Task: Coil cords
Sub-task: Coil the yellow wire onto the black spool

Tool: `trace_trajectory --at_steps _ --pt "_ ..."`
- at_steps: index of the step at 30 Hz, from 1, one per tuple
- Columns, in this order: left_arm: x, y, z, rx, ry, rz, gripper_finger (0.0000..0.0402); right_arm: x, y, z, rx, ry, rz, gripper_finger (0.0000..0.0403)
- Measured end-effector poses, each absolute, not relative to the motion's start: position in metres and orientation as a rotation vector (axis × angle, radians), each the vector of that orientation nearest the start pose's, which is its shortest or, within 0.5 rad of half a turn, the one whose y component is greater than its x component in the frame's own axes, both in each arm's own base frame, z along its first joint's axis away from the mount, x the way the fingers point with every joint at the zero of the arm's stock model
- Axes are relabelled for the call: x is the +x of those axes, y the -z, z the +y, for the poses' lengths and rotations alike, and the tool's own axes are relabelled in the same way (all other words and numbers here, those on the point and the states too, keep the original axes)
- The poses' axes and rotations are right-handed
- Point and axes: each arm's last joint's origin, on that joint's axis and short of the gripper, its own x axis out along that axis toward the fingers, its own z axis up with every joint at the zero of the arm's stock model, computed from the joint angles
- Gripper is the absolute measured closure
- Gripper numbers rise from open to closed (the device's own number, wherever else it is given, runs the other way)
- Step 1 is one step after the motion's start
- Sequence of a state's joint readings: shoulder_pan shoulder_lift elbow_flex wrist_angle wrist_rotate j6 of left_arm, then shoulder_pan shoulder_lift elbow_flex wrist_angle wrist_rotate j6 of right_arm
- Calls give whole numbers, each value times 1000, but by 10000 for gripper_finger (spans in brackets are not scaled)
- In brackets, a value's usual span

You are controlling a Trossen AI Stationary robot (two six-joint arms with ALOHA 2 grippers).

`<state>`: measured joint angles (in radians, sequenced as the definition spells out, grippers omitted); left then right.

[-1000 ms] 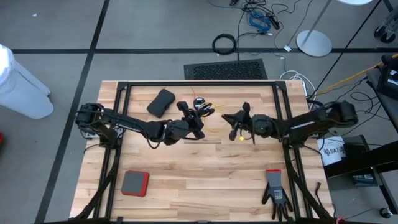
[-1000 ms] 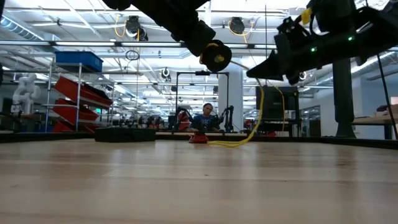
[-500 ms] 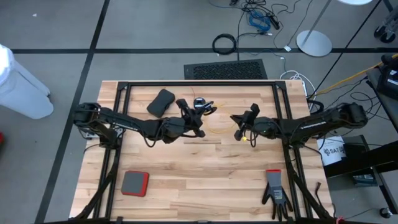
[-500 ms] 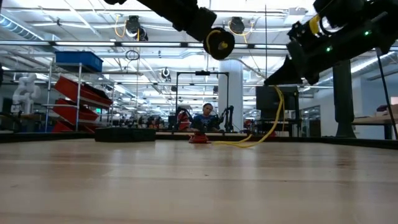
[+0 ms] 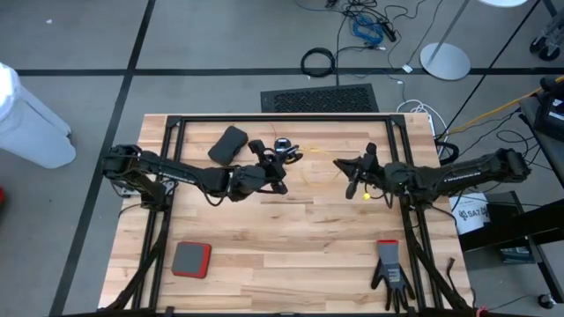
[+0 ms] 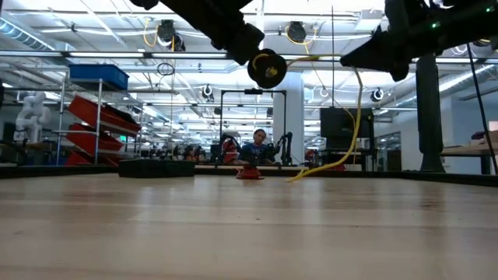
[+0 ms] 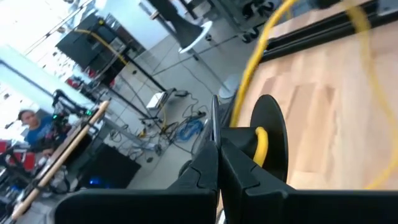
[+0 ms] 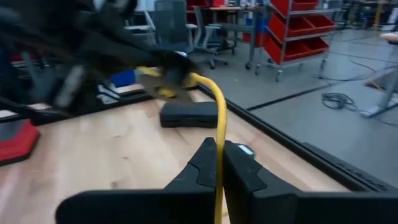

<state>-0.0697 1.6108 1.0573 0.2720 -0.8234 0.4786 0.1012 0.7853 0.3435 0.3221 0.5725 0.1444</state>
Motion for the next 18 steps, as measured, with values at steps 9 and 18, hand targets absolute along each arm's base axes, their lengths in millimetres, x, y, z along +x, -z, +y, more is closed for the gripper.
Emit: trace_trajectory --at_steps 9,18 --pt "368 -251 18 538 -707 413 401 186 -234 16 122 399 -38 403" --pt "378 -247 24 484 -701 315 401 214 -224 21 109 373 -53 403"
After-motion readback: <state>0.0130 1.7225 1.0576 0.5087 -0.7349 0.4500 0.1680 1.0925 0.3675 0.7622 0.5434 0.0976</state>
